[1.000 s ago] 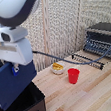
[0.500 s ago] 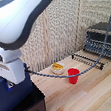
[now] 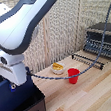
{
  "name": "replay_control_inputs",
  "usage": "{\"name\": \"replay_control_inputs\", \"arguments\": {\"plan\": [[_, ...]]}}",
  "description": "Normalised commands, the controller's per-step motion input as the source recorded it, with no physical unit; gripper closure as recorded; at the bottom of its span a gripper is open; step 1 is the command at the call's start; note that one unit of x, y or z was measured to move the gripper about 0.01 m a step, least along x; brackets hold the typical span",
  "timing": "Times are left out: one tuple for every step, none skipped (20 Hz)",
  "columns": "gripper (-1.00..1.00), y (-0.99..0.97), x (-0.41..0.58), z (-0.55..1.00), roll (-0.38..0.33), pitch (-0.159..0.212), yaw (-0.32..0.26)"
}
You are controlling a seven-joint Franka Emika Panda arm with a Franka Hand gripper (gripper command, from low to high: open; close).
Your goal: Please shift your gripper toward the book. Carefully hold the book with your gripper. Gently transport the book using your gripper to the caddy's front section. Safely let the book go into the caddy's front area.
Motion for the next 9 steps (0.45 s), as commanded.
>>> {"name": "replay_control_inputs", "arguments": {"plan": [[-1.00, -0.21, 0.177, 0.26, 0.064, 0.000, 0.047], [-1.00, -0.21, 0.189, 0.38, 0.066, 0.029, 0.045], [-1.00, -0.16, 0.166, 0.53, 0.060, 0.060, 0.044], [-1.00, -0.17, 0.109, 0.67, 0.062, 0.054, 0.028], [-1.00, -0.13, 0.060, 0.80, 0.061, 0.069, 0.048], [-1.00, -0.12, 0.143, 0.87, 0.040, 0.051, 0.075], [-1.00, -0.25, 0.174, 0.77, 0.060, 0.008, 0.125], [-1.00, -0.33, 0.191, 0.47, 0.048, 0.000, 0.186], [-1.00, -0.36, 0.209, 0.22, 0.035, 0.000, 0.227]]}}
